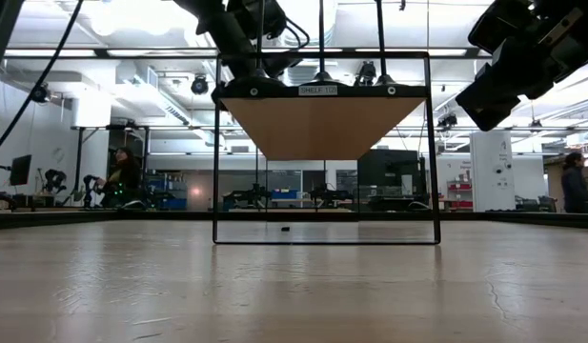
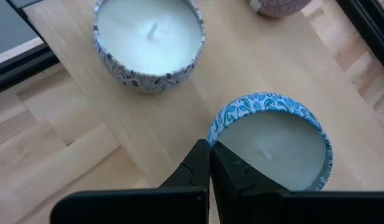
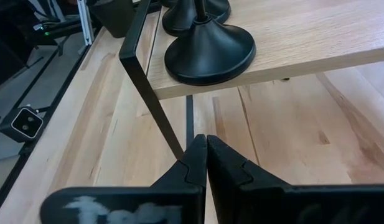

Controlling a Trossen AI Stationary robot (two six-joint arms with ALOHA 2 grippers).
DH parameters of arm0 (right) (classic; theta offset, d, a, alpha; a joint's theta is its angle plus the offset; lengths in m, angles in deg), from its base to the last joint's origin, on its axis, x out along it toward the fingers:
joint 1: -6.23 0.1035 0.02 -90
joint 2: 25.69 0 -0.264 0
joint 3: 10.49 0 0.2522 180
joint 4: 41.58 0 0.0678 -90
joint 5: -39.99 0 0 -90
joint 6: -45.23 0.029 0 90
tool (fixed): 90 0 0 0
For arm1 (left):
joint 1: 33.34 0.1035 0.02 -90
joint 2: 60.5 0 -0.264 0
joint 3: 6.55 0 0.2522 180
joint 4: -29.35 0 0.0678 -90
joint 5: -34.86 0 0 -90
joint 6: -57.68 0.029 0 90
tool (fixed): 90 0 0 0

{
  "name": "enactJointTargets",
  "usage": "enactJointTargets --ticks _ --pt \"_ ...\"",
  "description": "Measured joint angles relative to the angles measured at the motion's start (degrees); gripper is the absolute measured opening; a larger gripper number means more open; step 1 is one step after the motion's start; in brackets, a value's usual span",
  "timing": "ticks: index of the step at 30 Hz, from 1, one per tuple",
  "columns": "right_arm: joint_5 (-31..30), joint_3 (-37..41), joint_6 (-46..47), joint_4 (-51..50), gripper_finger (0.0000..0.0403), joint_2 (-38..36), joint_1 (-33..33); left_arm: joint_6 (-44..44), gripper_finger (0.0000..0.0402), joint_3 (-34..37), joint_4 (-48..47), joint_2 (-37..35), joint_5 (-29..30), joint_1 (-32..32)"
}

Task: Pick & Place candle stick holders
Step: Put the blue scented candle on the shelf

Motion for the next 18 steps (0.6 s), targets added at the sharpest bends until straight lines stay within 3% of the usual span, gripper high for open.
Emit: enactJointTargets --ticks 18 --pt "0.0 0.2 0.0 0.0 0.0008 0.0 0.0 -1.0 0.0055 0.0 2.0 -0.5 0.3 0.3"
